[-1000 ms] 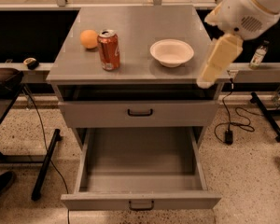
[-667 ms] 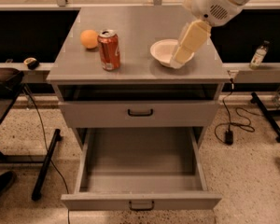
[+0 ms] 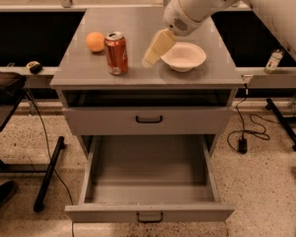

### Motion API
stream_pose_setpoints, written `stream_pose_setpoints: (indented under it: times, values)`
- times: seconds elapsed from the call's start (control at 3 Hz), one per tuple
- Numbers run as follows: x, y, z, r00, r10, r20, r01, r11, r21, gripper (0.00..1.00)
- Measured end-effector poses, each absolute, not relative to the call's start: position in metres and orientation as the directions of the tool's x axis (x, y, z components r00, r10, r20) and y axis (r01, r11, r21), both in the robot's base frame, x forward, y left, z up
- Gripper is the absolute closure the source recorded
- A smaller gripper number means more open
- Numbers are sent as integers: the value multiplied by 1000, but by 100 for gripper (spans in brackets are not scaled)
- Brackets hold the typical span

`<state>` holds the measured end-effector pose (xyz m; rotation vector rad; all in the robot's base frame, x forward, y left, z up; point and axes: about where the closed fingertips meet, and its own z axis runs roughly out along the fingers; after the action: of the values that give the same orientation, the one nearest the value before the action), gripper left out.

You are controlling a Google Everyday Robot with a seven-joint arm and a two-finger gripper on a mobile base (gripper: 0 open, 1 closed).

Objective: Place coke can into middle drawer

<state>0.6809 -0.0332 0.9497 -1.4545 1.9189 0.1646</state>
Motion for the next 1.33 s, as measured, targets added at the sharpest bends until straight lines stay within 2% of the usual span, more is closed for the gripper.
stream_pose_setpoints:
  times: [0.67,1.33]
  values:
    - [712,11,928,-150,-637,-756,-901,403,-160,0]
    - [715,30,928,-142,-600,-787,-908,395,-138,0]
